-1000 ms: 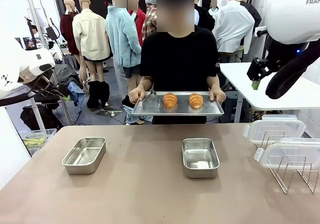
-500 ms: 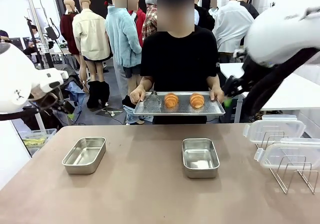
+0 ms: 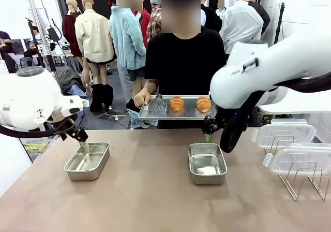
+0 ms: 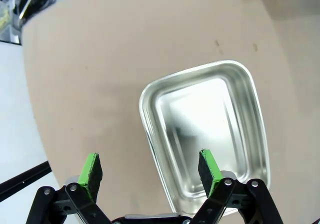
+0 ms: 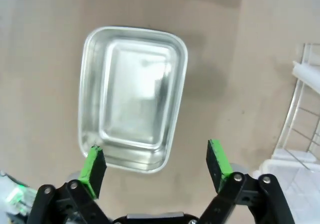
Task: Place the bread in airtight containers.
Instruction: Lift both Airtight Container.
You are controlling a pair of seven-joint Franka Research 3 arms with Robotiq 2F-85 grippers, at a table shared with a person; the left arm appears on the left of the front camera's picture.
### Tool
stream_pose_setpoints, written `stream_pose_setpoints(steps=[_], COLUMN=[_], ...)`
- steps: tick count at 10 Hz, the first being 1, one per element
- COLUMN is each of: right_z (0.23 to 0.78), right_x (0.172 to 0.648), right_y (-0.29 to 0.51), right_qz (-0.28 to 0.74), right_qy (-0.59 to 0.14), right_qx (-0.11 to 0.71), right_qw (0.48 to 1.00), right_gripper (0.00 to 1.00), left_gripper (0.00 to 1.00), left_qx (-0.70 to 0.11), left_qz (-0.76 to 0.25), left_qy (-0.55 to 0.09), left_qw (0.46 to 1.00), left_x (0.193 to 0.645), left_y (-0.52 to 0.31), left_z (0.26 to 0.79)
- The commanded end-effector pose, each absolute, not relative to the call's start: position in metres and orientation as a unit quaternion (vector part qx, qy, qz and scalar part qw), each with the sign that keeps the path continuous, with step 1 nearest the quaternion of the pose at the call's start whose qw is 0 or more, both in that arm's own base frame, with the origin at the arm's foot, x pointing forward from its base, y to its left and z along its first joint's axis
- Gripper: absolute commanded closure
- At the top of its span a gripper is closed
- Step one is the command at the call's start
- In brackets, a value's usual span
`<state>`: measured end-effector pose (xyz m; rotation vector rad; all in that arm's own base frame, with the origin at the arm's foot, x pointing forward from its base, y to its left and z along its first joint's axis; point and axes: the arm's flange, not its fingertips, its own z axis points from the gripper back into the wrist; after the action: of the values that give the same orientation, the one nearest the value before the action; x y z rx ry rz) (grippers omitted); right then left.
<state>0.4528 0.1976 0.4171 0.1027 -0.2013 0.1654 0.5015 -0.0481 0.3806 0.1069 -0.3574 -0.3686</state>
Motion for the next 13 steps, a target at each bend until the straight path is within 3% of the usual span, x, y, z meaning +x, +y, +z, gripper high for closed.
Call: stream_pose_setpoints(steps=[1, 4, 7, 13], right_z=[0.406, 0.383, 0.385, 0.333], right_x=[0.462, 0.455, 0.462, 0.497], right_y=[0.198, 0.184, 0.185, 0.217], right_qz=[0.056, 0.032, 0.056, 0.044], right_qy=[-0.106, -0.086, -0.083, -0.041], right_qx=[0.034, 0.044, 0.035, 0.020], right_qw=[0.992, 0.995, 0.994, 0.998], right_gripper=[0.00, 0.00, 0.00, 0.00], left_gripper=[0.00, 0.00, 0.00, 0.00], left_qx=[0.056, 0.023, 0.035, 0.009], left_qz=[-0.182, -0.132, -0.154, -0.127], left_qy=[-0.149, -0.144, -0.140, -0.064], left_qw=[0.970, 0.980, 0.978, 0.990], left_x=[0.518, 0.519, 0.516, 0.546], left_y=[-0.041, -0.034, -0.038, -0.029], left_z=[0.376, 0.358, 0.354, 0.321])
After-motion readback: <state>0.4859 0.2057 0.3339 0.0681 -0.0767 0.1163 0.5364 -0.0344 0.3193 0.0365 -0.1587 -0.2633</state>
